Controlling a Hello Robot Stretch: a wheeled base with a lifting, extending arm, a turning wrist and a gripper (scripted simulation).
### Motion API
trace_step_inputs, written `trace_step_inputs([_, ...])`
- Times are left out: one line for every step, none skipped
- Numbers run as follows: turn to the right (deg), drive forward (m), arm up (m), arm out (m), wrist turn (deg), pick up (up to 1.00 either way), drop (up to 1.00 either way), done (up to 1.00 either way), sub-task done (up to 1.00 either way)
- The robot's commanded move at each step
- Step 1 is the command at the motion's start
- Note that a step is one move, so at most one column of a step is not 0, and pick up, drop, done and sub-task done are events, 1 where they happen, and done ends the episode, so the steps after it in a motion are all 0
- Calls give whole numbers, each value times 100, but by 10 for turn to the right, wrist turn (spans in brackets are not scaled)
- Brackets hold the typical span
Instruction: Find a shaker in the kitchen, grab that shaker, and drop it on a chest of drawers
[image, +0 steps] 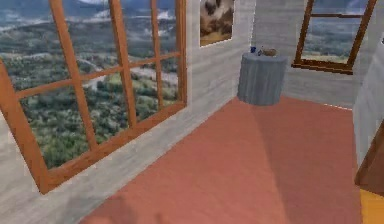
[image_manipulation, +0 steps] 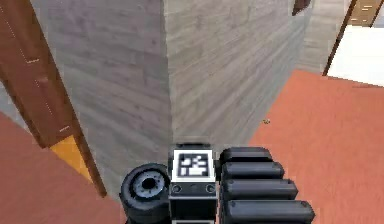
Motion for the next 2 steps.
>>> trace_step_inputs([-60,0,0,0,0,0,0,0,0])
trace_step_inputs([0,15,0,0,0,0,0,0,0])
